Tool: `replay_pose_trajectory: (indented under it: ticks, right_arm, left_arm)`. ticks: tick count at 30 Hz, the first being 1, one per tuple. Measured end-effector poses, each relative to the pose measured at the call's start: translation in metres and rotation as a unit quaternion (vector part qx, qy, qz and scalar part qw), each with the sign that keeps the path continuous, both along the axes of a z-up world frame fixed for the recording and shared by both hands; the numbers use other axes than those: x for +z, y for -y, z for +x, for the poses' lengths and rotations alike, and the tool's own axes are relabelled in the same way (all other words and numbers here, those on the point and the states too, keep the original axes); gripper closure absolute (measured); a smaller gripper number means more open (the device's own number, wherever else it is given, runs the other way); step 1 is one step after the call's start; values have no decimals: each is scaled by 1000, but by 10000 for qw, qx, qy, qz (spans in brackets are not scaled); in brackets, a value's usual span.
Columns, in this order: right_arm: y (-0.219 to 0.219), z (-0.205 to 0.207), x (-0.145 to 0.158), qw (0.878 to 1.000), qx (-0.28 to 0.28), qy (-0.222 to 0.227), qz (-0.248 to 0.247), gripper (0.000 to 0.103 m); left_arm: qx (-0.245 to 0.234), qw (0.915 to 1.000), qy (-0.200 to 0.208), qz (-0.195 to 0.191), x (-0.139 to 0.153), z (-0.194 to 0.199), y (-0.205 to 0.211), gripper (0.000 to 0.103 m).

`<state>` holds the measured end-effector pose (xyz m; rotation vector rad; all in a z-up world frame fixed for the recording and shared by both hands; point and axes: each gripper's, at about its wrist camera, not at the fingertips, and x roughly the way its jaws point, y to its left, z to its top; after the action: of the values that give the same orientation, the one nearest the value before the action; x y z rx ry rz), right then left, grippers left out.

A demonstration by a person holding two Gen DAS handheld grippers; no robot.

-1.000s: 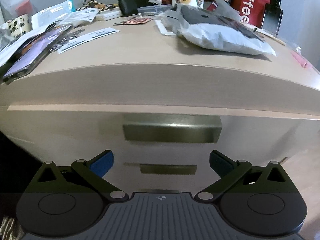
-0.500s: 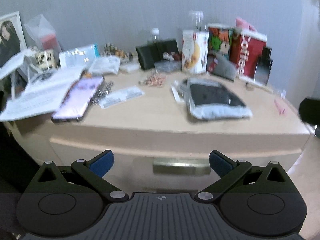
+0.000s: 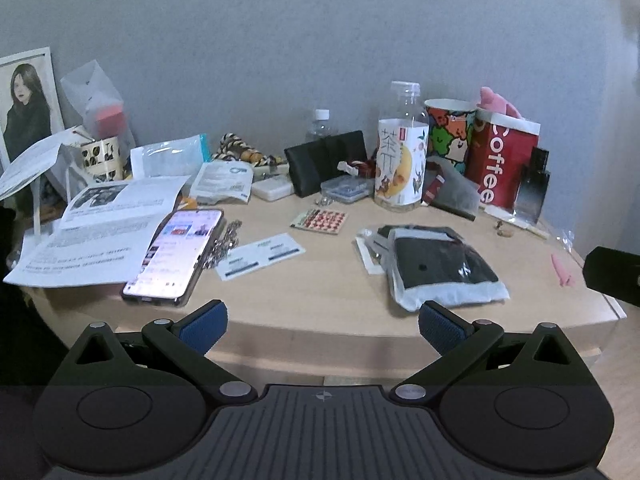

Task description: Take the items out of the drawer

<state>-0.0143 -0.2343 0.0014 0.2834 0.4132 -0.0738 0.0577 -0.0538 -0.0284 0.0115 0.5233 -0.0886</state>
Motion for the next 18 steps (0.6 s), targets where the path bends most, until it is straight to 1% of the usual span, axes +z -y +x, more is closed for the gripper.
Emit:
replay_pose_trajectory:
  ticks: [5,10,14,18]
  right_arm:
    - [0,21,1,9999,17,79,-70,1]
    - [2,44,-1,9997,44,226,-125,1]
    - [7,70,-4,9993,36,342,-130,1]
    - [12,105,-11,9990,140,396,-156,1]
  left_arm:
    - [5,9999,107,81,-1,18,0,0]
    - [83,9996,239,123,-1,46,-1,0]
    - [116,9991,384,147,-2,72,-2,0]
    - [189,9988,416,148,-4,106,-1,0]
